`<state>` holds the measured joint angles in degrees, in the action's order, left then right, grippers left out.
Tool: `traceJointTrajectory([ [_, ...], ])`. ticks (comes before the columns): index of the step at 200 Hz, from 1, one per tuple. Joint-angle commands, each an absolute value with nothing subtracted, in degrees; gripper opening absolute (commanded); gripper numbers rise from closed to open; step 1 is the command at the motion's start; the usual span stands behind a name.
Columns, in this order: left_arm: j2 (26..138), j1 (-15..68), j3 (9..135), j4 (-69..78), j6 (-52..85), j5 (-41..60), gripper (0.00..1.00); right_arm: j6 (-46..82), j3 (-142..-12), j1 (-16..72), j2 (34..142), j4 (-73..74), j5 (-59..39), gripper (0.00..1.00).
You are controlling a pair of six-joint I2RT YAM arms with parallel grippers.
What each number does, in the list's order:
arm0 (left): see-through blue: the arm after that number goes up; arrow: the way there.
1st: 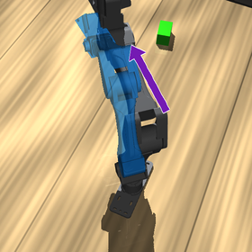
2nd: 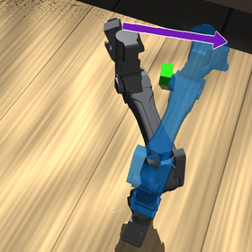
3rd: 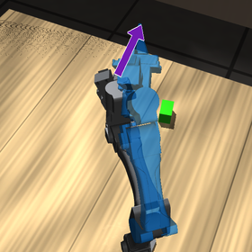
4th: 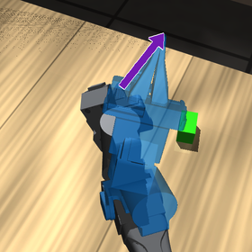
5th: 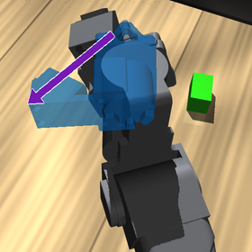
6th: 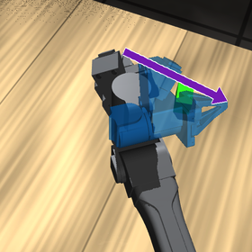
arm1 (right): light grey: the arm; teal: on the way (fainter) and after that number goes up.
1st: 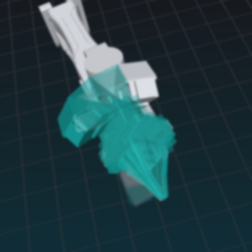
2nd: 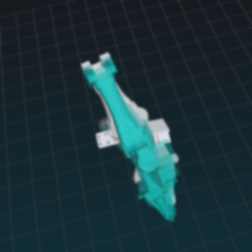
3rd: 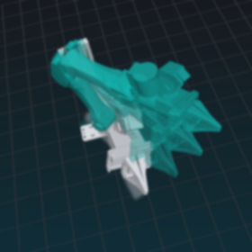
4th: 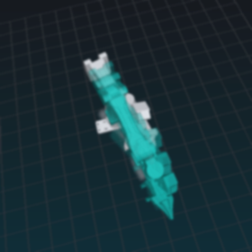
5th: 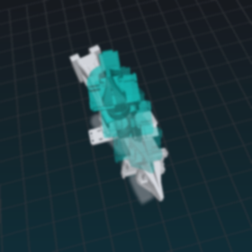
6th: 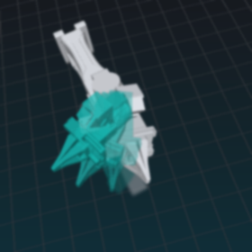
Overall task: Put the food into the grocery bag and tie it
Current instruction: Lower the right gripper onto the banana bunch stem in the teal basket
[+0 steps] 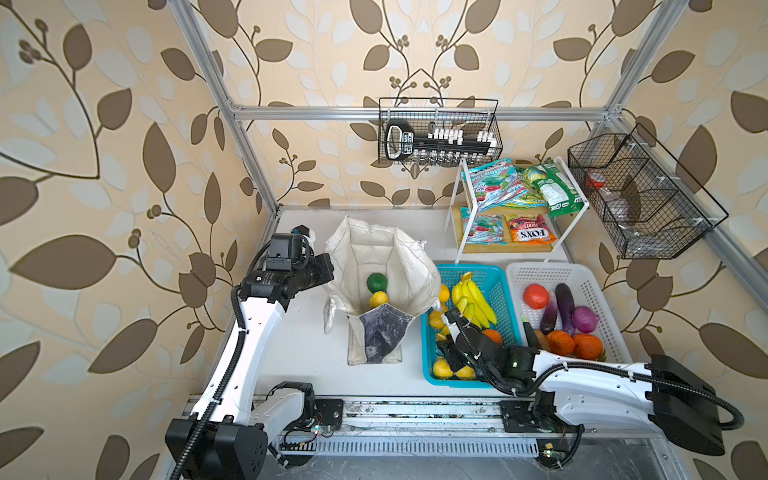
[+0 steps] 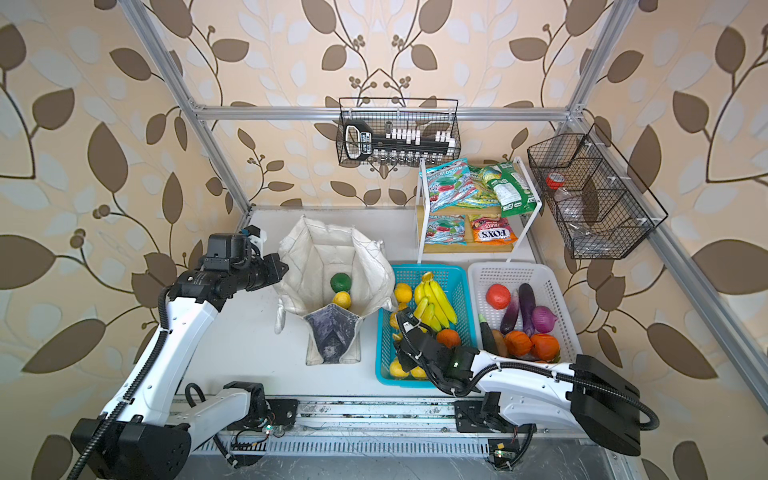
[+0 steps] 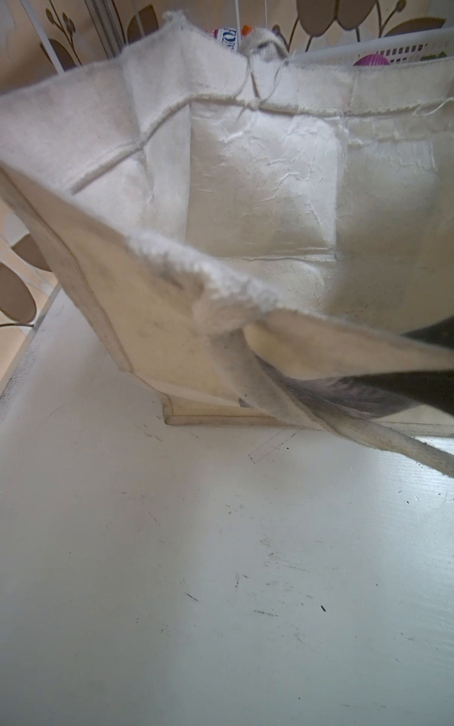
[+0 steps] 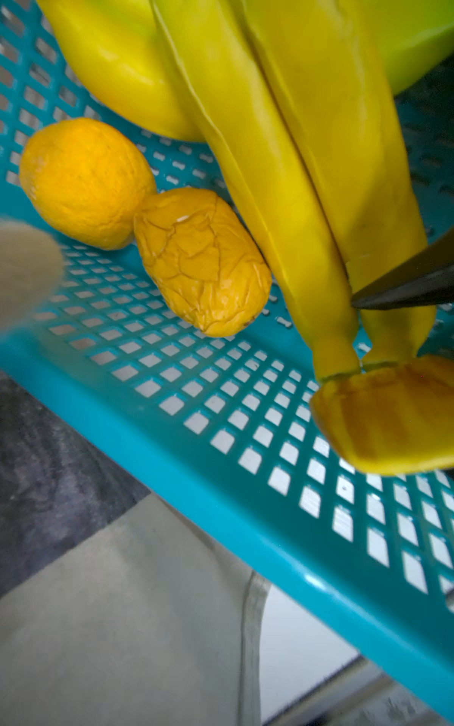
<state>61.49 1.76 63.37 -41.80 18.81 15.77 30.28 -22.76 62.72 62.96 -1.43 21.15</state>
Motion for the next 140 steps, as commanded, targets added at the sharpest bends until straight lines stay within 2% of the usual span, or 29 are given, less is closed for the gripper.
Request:
traceJointTrajectory([
  [1, 60.52, 1.09, 63.37, -39.51, 18.28, 15.54, 0.0, 31.55, -23.2, 64.72, 63.64, 0.31, 29.62, 0.38],
  [22, 60.74, 1.15, 63.39, -39.48, 18.26, 16.0, 0.0, 32.0, -23.12, 65.92, 64.76, 2.67, 32.25, 0.42],
  [38, 60.78, 1.16, 63.4, -39.54, 18.19, 15.56, 0.0, 32.07, -23.01, 66.05, 66.0, 4.5, 32.48, 0.42],
  [115, 60.64, 1.07, 63.36, -39.59, 17.98, 15.12, 0.0, 29.2, -22.09, 66.03, 66.41, 10.49, 31.25, 0.19],
  [140, 60.64, 1.14, 63.41, -39.55, 18.05, 15.69, 0.0, 28.69, -21.65, 66.03, 62.67, 10.53, 29.16, 0.19],
])
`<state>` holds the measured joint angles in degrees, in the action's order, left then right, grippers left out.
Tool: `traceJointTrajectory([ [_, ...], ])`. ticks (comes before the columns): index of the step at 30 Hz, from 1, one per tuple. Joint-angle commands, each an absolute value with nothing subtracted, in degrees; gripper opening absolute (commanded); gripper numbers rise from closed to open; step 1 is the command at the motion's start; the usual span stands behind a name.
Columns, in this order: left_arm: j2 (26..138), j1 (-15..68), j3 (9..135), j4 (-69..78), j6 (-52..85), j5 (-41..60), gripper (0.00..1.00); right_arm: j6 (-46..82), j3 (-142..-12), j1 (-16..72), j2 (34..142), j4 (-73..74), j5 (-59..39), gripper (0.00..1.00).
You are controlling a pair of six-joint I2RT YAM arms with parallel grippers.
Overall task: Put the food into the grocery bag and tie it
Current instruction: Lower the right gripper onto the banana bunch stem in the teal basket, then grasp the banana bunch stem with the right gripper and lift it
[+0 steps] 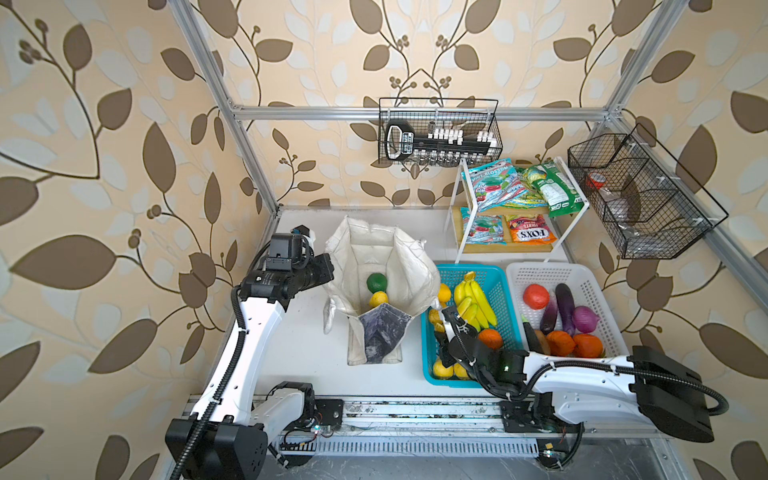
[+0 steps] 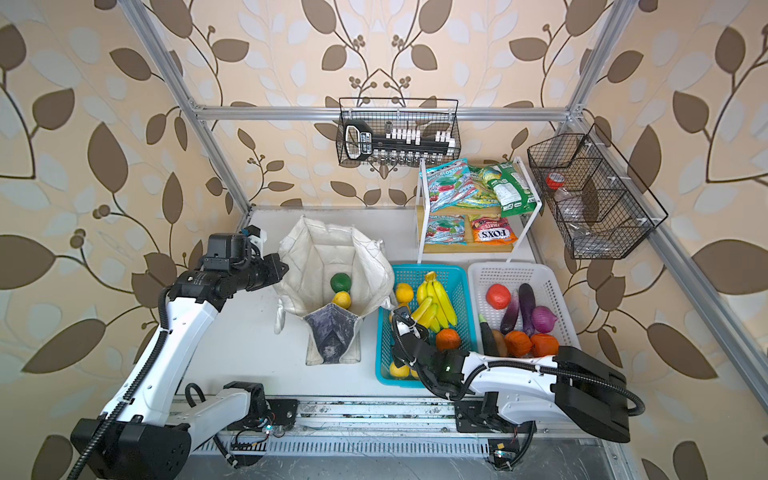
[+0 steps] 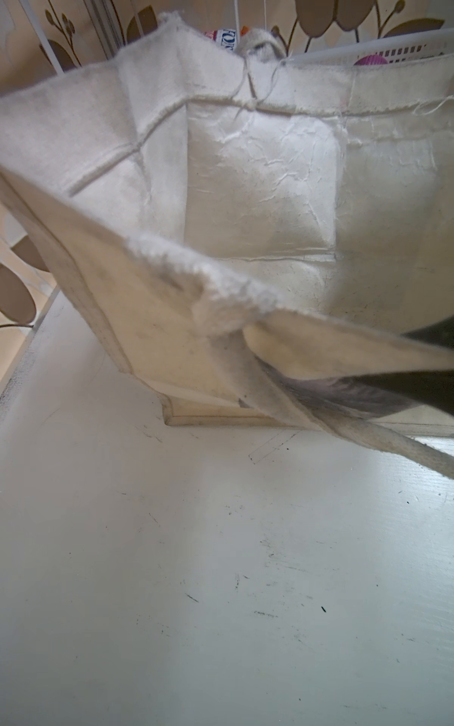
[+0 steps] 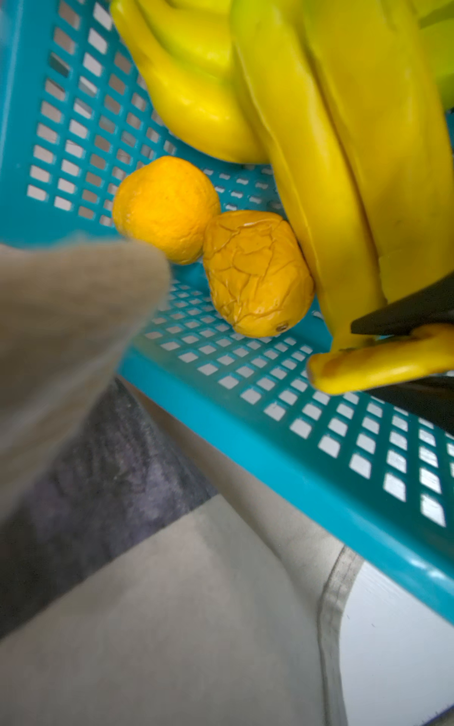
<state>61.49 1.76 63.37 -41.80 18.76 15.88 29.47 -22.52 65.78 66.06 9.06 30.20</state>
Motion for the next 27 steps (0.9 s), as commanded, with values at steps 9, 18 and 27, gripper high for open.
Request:
traceJointTrajectory([
  [9, 60.47, 1.1, 63.46, -39.55, 18.1, 15.56, 0.0, 29.29, -22.05, 65.93, 51.74, 2.42, 28.86, 0.15],
  [18, 60.12, 1.1, 63.32, -39.29, 18.36, 16.05, 0.0, 30.5, -22.08, 64.59, 42.8, -3.71, 27.08, 0.13],
  [27, 60.29, 1.13, 63.31, -39.29, 18.4, 16.44, 0.0, 26.99, -28.99, 62.7, 38.33, -11.09, 26.98, 0.14],
])
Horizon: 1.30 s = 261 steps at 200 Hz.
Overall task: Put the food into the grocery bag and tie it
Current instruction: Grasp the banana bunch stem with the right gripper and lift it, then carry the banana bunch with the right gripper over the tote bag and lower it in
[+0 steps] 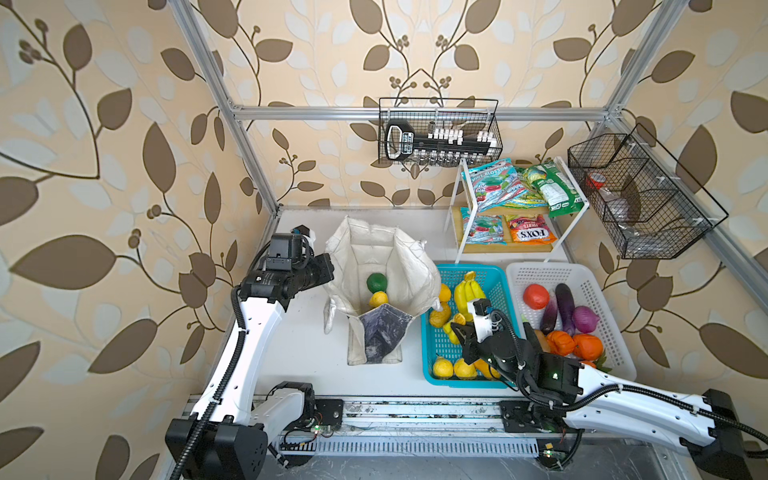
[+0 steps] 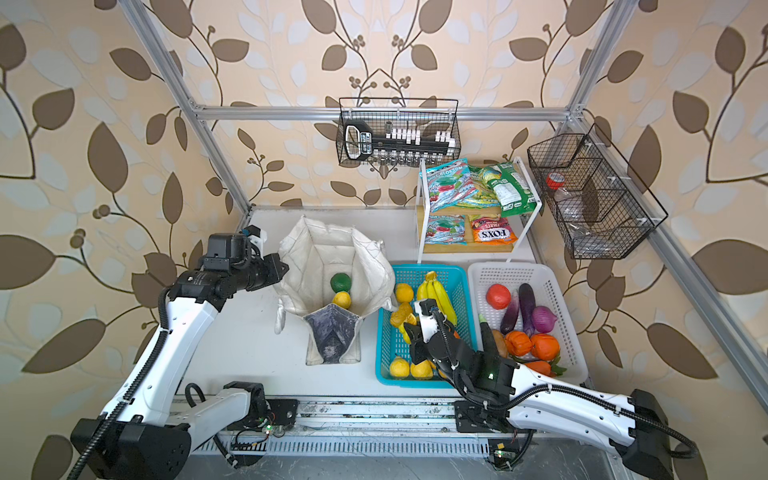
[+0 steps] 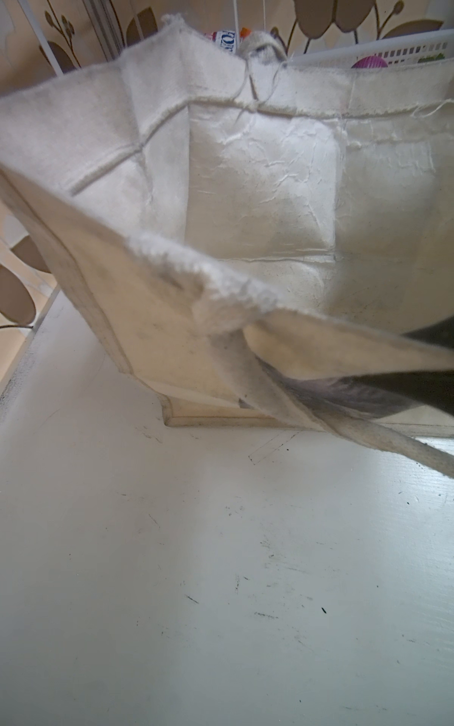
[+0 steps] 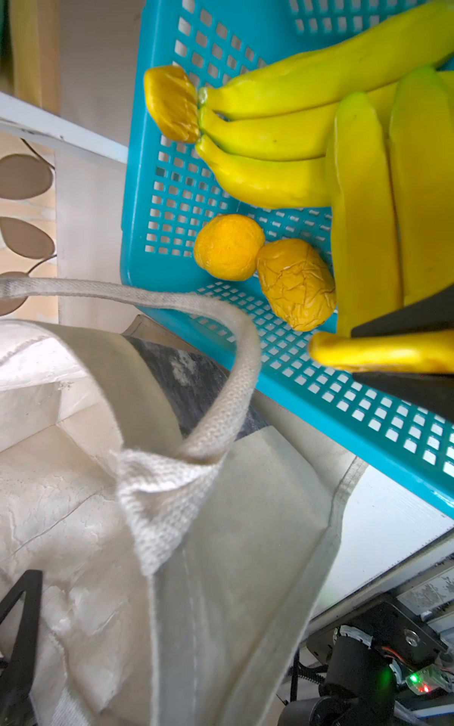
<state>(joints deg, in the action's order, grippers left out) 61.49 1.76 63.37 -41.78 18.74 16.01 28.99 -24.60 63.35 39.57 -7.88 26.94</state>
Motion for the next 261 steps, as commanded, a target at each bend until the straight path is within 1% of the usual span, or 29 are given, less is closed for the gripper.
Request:
traceJointTrajectory([
  [1, 60.29, 1.12, 63.45, -39.37, 18.3, 16.44, 0.0, 26.52, -30.14, 62.48, 38.18, -12.2, 27.08, 0.14],
  [30, 60.1, 1.07, 63.28, -39.24, 18.32, 16.71, 0.0, 23.26, -34.66, 61.21, 37.83, -16.04, 28.03, 0.14],
  [63, 60.12, 1.2, 63.26, -39.11, 18.44, 17.23, 0.0, 20.08, -39.91, 57.34, 39.43, -18.14, 24.58, 0.14],
  [95, 59.77, 1.19, 63.54, -39.56, 18.17, 17.44, 0.0, 17.64, -46.39, 53.88, 42.98, -18.42, 20.83, 0.14],
  [133, 59.94, 1.19, 63.43, -39.29, 18.31, 18.63, 0.0, 14.28, -55.81, 51.91, 51.0, -19.1, 16.61, 0.13],
  [190, 60.27, 1.22, 63.06, -39.02, 18.48, 19.16, 0.0, 12.39, -68.0, 52.15, 63.27, -17.57, 10.23, 0.12],
  [235, 60.12, 1.18, 63.23, -39.26, 18.37, 19.25, 0.0, 12.9, -70.93, 55.01, 70.4, -12.68, 6.19, 0.12],
  [261, 60.03, 1.19, 63.05, -38.94, 18.41, 19.59, 0.0, 12.76, -76.11, 56.79, 75.63, -13.18, 5.72, 0.12],
])
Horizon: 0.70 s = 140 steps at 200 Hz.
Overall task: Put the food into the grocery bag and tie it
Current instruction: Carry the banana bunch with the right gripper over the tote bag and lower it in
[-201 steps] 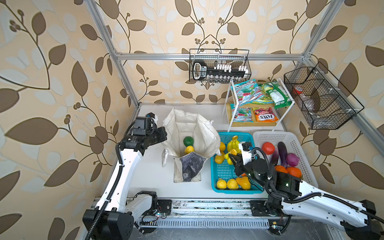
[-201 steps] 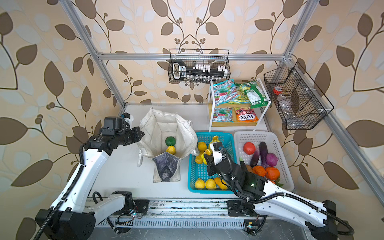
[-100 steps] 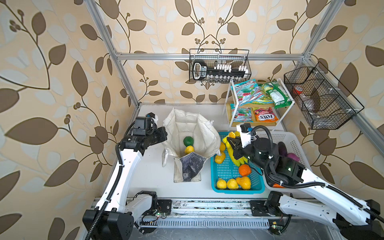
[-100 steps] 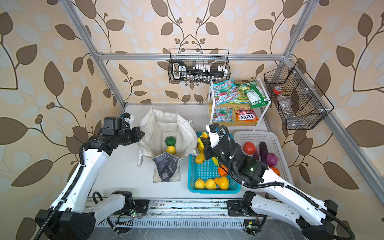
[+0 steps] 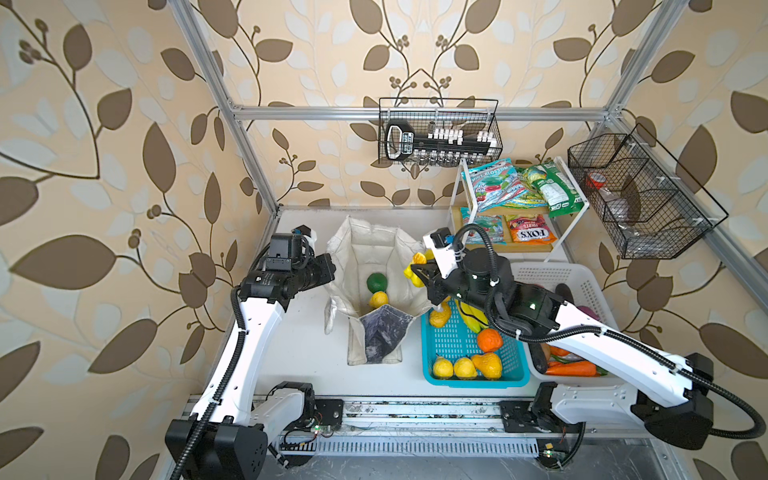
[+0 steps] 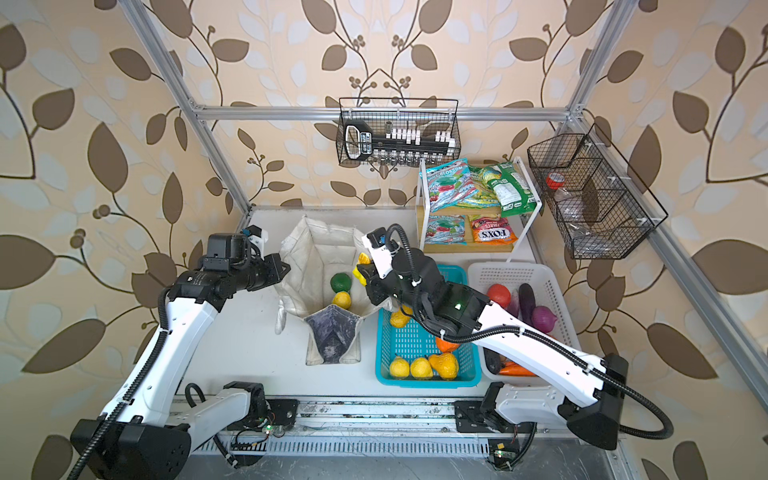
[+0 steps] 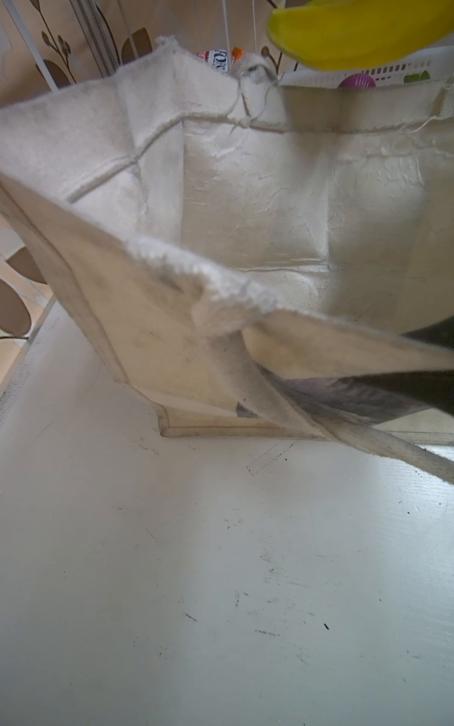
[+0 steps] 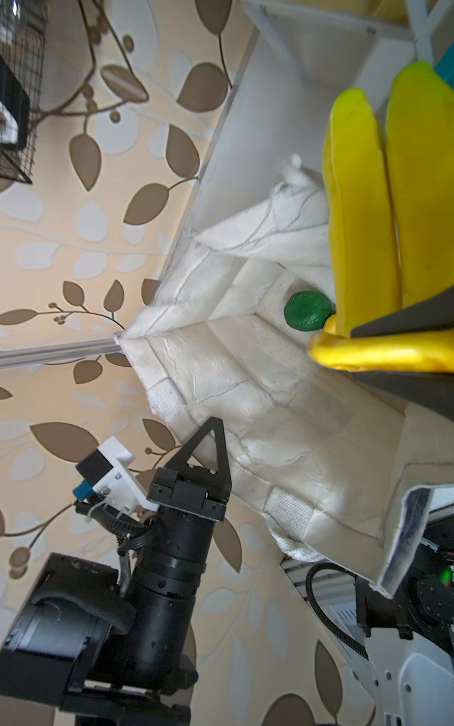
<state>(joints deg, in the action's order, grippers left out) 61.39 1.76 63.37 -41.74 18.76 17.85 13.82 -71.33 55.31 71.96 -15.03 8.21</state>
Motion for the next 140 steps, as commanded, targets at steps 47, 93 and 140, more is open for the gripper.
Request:
traceJointTrajectory([
  [47, 60.56, 1.16, 63.1, -38.89, 18.57, 20.48, 0.0, 15.06, -78.53, 58.09, 81.98, -9.14, 0.01, 0.12],
  [93, 60.67, 1.22, 63.04, -38.84, 18.56, 21.01, 0.0, 16.38, -80.99, 57.15, 91.0, -7.65, -3.73, 0.11],
  [140, 60.47, 1.23, 63.1, -38.77, 18.56, 21.33, 0.0, 18.1, -82.82, 54.97, 99.15, -7.33, -9.84, 0.1],
])
